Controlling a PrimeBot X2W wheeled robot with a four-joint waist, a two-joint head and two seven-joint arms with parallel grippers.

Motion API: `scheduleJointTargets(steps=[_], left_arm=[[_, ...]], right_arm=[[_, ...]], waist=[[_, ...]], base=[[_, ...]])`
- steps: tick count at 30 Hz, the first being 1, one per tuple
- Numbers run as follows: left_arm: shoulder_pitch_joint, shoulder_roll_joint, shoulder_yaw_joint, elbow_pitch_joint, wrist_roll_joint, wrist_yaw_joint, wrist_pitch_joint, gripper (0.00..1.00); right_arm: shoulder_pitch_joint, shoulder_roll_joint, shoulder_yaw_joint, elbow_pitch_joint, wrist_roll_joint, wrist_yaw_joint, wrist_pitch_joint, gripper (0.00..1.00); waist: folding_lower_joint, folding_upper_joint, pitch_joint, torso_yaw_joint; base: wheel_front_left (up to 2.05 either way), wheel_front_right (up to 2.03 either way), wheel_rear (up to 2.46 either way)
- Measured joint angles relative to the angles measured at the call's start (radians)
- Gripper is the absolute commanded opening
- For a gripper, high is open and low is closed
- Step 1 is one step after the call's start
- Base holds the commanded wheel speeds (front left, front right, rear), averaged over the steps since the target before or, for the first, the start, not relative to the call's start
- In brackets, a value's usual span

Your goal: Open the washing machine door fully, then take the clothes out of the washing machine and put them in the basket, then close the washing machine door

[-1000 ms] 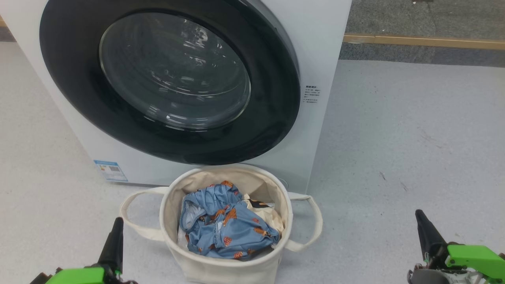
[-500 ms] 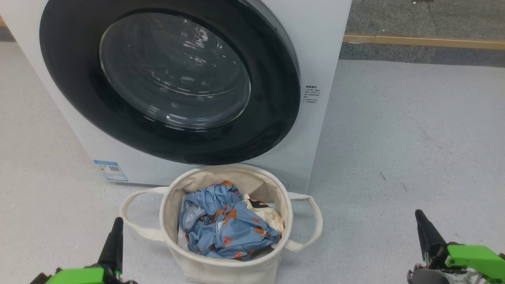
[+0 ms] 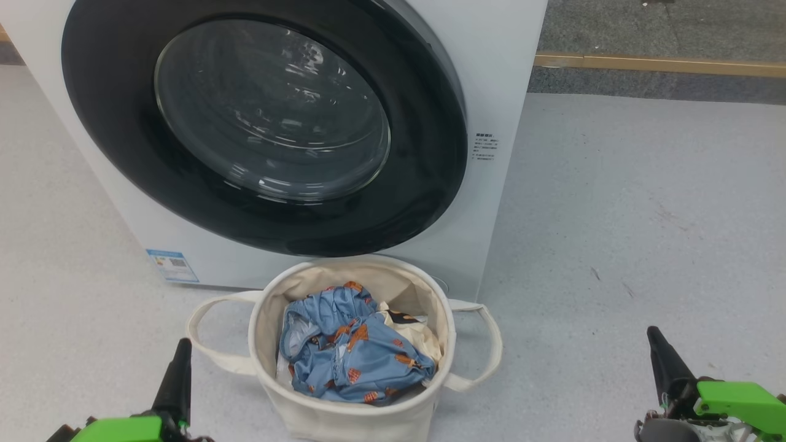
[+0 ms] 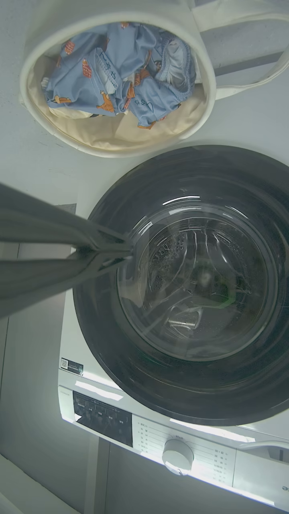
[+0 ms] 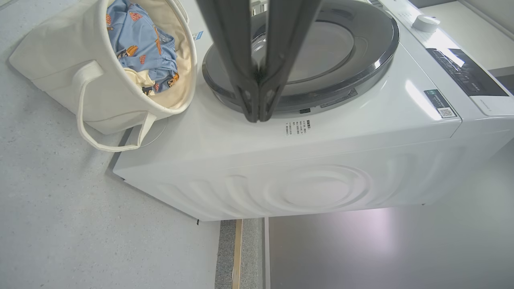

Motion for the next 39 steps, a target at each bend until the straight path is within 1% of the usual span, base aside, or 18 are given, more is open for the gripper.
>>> scheduleJointTargets(steps=[39], left_arm=[[0.000, -0.003, 0.002, 0.000, 0.001, 0.000, 0.001, 0.00]], right_arm=[[0.000, 0.003, -0.006, 0.000, -0.006, 0.000, 0.008, 0.00]], waist=[[0.0000, 0.0000, 0.000, 0.000]], base=[[0.00, 0.00, 0.00]])
